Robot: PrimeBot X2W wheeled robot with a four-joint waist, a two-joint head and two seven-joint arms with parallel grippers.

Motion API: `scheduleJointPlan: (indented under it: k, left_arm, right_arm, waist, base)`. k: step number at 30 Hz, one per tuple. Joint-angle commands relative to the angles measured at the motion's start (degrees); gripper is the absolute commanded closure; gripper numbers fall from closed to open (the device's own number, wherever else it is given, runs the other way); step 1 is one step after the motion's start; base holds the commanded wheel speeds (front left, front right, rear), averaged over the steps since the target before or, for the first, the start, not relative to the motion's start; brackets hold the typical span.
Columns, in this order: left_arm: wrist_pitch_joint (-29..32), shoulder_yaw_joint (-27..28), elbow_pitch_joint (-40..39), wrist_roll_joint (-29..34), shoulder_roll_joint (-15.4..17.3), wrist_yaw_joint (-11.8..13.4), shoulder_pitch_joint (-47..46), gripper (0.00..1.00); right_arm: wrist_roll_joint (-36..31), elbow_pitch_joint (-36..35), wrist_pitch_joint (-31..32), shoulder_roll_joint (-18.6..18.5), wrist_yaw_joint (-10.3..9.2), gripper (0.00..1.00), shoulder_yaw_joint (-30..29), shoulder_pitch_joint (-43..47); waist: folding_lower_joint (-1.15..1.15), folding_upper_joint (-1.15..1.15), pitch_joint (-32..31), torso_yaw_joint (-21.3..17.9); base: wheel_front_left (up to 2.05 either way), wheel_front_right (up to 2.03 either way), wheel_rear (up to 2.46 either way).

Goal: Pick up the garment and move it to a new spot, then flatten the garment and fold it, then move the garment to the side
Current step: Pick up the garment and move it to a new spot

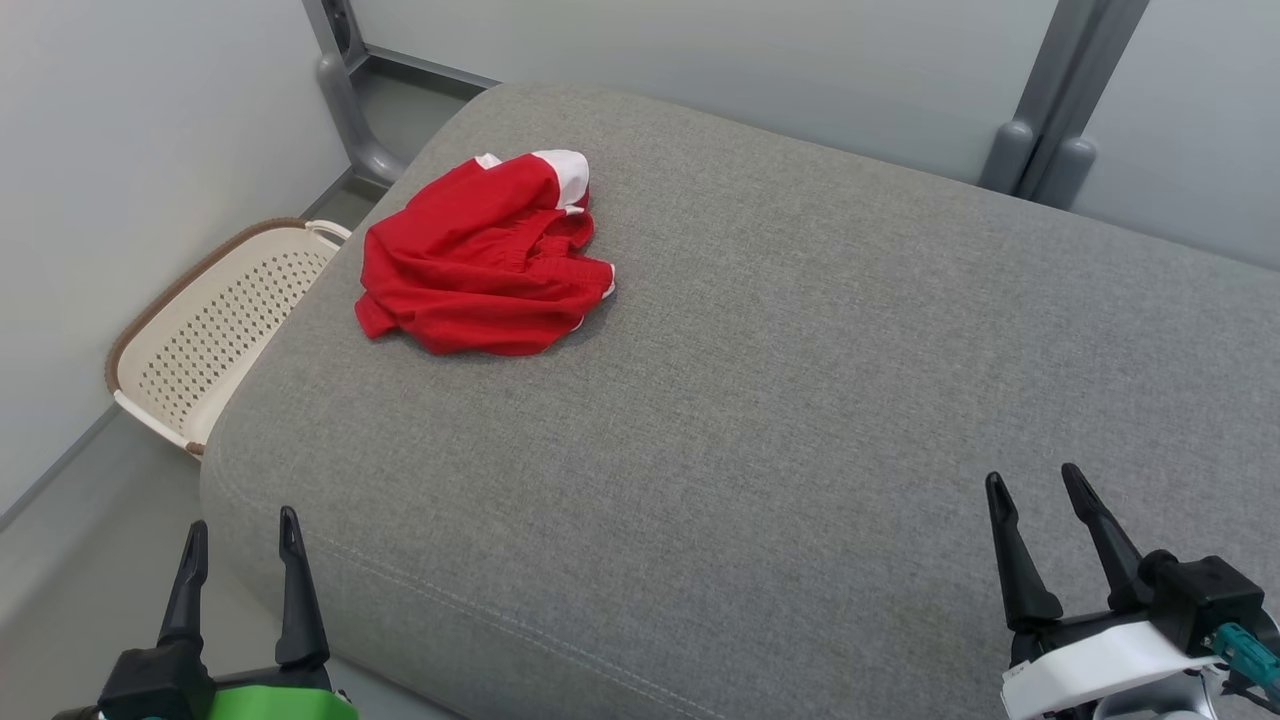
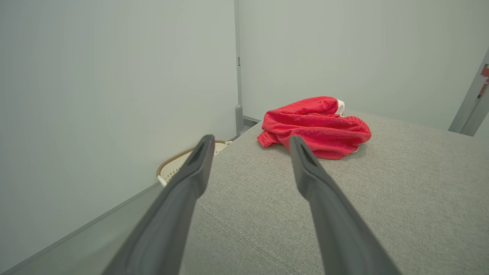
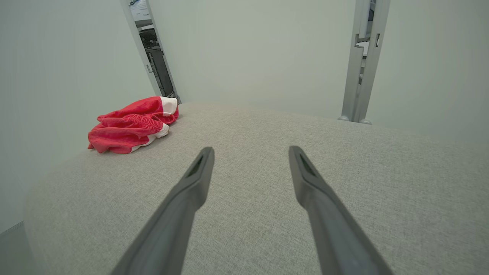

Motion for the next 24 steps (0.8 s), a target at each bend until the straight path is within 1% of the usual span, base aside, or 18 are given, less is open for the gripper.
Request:
scheduleJointPlan:
  k: [1, 6, 12, 16, 21, 24]
  left_arm:
    - [-0.2, -0.1, 0.1, 0.0, 0.0, 0.0, 0.5, 0.00]
    - [-0.2, 0.5, 0.3, -0.1, 0.1, -0.2, -1.8, 0.00]
    - [-0.2, 2.1, 0.6, -0.5, 0.7, -0.5, -7.6, 0.00]
    - [-0.2, 3.7, 1.2, -0.8, 1.4, -0.8, -14.2, 0.00]
    - [-0.1, 5.8, 3.3, -1.1, 3.2, -1.2, -24.2, 0.00]
    - [-0.1, 7.2, 5.8, -1.1, 5.2, -1.9, -30.5, 0.00]
  right_arm:
    - [0.1, 0.1, 0.0, -0.2, -0.11, 0.00, -0.1, 0.2]
    - [-0.3, -0.8, 0.6, -0.9, -0.11, 0.00, -0.3, -0.3]
    - [-0.5, -3.3, 2.2, -3.7, -0.11, 0.00, -2.1, -1.7]
    - [-0.1, -5.8, 3.2, -6.3, -0.11, 0.00, -4.6, -2.8]
    - [0.7, -8.9, 4.1, -9.8, -0.10, 0.00, -8.9, -4.2]
    - [1.0, -11.1, 4.6, -11.2, -0.10, 0.00, -11.1, -4.9]
  waist:
    - [0.00, 0.00, 0.0, -0.2]
    - [0.00, 0.00, 1.4, -2.3]
    - [0.00, 0.00, 5.9, -7.0]
    - [0.00, 0.00, 10.4, -10.8]
    - [0.00, 0.00, 16.5, -15.5]
    - [0.00, 0.00, 20.2, -18.2]
  base:
    - [0.00, 0.00, 0.00]
    - [0.00, 0.00, 0.00]
    - [0.00, 0.00, 0.00]
    - [0.00, 0.00, 0.00]
    - [0.00, 0.00, 0.00]
    - [0.00, 0.00, 0.00]
